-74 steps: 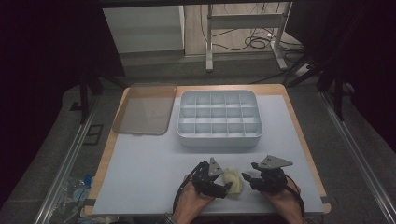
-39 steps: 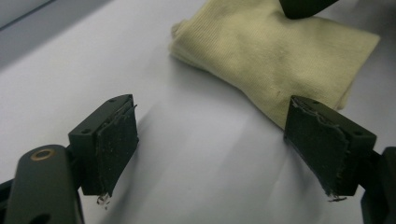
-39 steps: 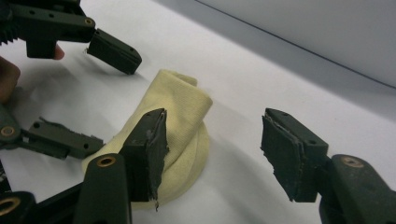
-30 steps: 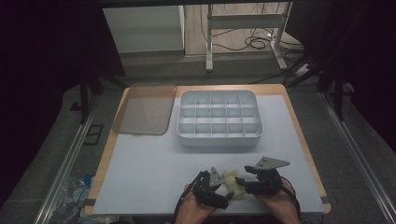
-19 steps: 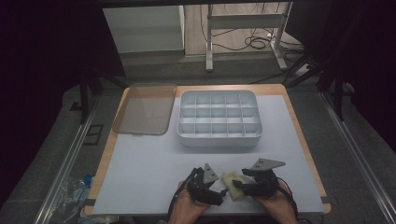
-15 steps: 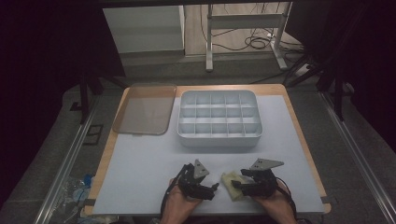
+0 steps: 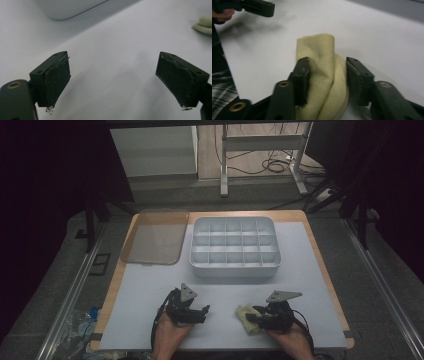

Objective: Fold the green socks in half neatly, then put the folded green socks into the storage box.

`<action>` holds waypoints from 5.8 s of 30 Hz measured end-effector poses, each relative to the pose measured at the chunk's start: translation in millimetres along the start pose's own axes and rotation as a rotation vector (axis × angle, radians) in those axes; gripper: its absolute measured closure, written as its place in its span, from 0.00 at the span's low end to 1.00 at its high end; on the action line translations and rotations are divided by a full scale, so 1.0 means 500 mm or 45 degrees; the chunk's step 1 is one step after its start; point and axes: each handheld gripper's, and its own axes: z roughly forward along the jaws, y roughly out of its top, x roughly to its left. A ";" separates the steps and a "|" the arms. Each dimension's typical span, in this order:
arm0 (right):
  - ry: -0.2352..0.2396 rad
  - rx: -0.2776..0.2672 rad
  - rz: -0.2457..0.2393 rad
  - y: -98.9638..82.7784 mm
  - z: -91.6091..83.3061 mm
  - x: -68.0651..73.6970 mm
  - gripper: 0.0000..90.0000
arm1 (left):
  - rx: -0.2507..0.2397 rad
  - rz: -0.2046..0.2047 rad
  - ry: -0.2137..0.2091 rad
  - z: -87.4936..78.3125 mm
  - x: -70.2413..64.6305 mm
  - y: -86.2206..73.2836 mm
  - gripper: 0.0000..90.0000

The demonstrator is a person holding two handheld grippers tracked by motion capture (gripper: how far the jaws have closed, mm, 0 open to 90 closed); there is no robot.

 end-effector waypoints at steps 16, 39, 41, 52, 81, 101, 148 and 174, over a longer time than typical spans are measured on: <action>0.026 0.006 -0.002 0.018 -0.010 0.014 0.80 | 0.042 -0.064 0.017 0.009 0.044 -0.035 0.09; -0.142 -0.150 -0.113 0.078 -0.072 -0.010 0.80 | 0.048 -0.048 0.003 0.012 0.043 -0.035 0.05; -0.151 -0.153 -0.114 0.081 -0.075 -0.013 0.80 | 0.048 -0.048 0.003 0.012 0.043 -0.035 0.05; -0.185 -0.179 -0.121 0.099 -0.092 -0.024 0.80 | 0.040 -0.055 0.004 0.012 0.042 -0.036 0.05; -0.243 -0.256 -0.113 0.176 -0.132 -0.063 0.79 | 0.042 -0.049 0.005 0.012 0.042 -0.036 0.05; -0.357 -0.296 -0.092 0.233 -0.137 -0.116 0.79 | 0.040 -0.049 0.004 0.012 0.042 -0.036 0.05; -0.571 -0.321 -0.163 0.239 -0.015 -0.215 0.76 | 0.042 -0.050 0.003 0.012 0.042 -0.036 0.05; -0.530 -0.334 -0.116 0.209 -0.031 -0.226 0.60 | 0.042 -0.050 0.003 0.012 0.042 -0.036 0.05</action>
